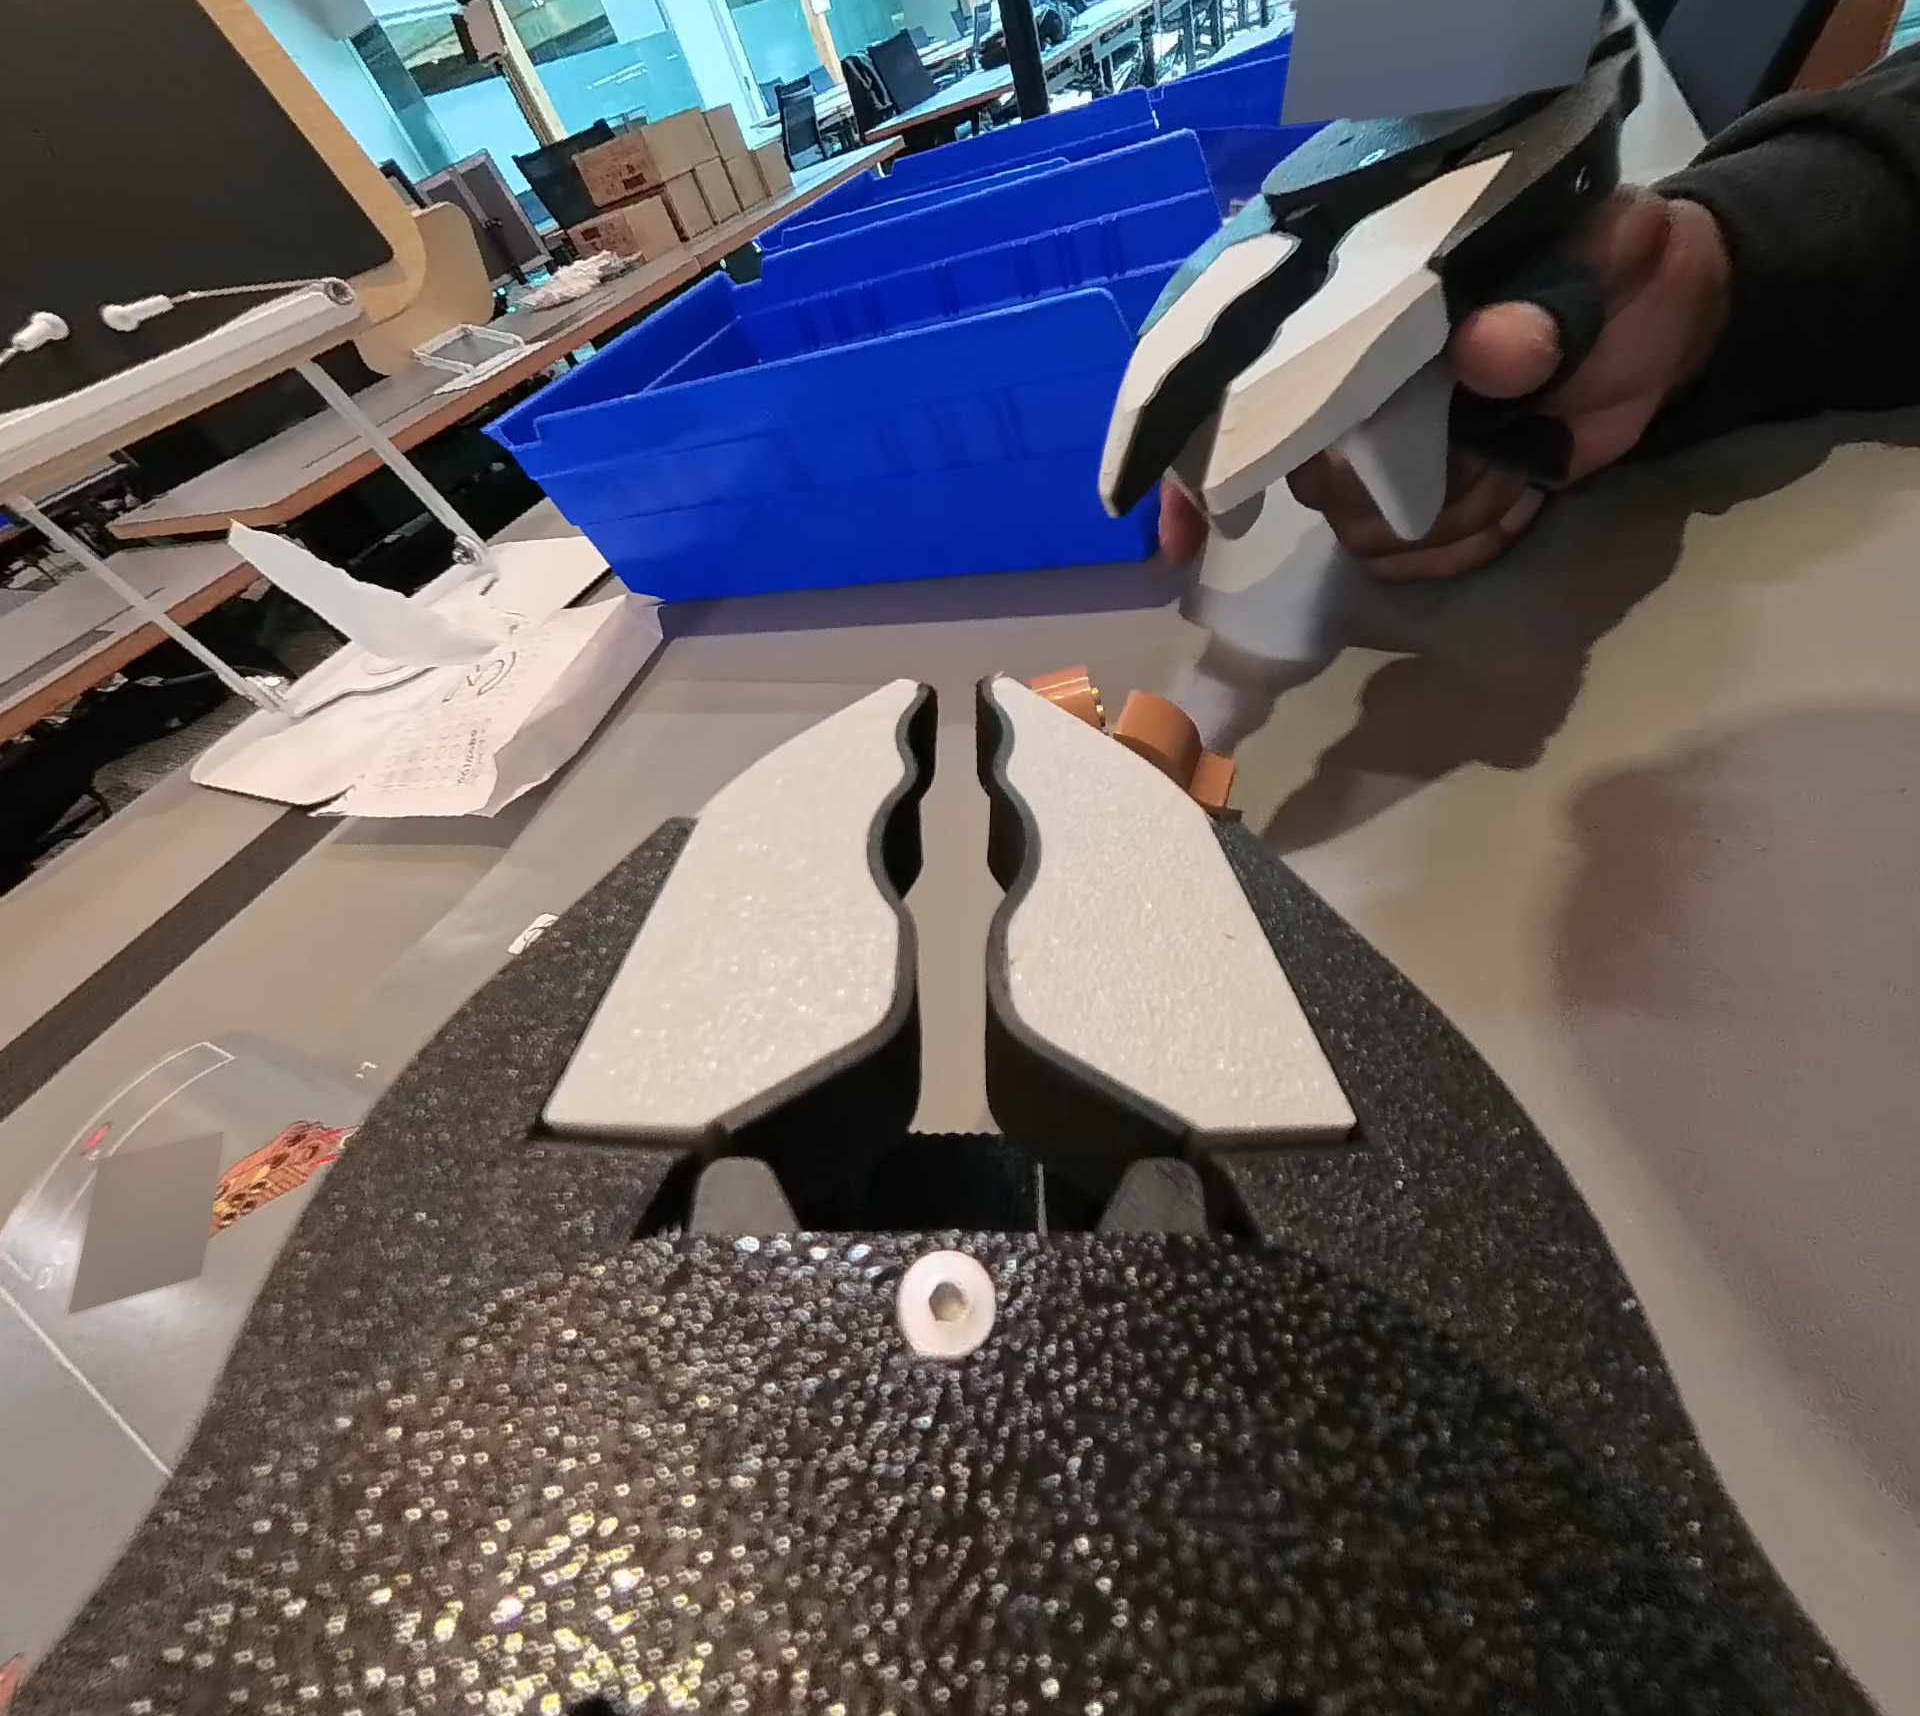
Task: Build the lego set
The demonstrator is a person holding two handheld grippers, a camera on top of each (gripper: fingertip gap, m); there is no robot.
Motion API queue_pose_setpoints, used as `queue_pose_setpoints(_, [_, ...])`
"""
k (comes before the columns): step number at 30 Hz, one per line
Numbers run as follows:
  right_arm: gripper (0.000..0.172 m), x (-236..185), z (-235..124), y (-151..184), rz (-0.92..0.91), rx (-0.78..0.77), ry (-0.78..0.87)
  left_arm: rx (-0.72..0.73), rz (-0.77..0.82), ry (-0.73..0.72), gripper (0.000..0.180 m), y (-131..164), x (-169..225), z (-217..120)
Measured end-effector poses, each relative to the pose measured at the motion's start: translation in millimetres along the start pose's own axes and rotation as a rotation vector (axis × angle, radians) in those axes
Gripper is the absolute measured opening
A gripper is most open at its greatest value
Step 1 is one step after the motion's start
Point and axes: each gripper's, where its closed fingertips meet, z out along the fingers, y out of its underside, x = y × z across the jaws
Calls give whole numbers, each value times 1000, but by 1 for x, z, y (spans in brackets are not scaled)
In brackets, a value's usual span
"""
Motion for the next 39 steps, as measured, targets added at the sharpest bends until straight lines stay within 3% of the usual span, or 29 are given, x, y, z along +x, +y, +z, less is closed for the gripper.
queue_pose_setpoints(6, [21, -6, -36, -42, 30, 127, -57, -5, -2, -7, 7, 1, -2, 0])
queue_pose_setpoints(9, [20, 21, -69, -62, -32, 144, 55, -10, 2, -16, 7, 2, -5, 0])
queue_pose_setpoints(13, [23, 84, -122, -40, -104, -97, 379, -19, 12, -35, 7, 5, -10, 0])
queue_pose_setpoints(17, [23, 109, -159, -6, -158, -347, 527, -30, 17, -60, 7, 7, -16, 1])
queue_pose_setpoints(28, [28, 120, -173, 48, -301, -792, 509, -39, 19, -83, 6, 9, -22, 2])
queue_pose_setpoints(34, [27, 124, -168, 54, -361, -929, 468, -36, 19, -84, 6, 9, -22, 2])
queue_pose_setpoints(39, [38, 122, -165, 62, -389, -974, 442, -26, 14, -82, 6, 8, -22, 1])
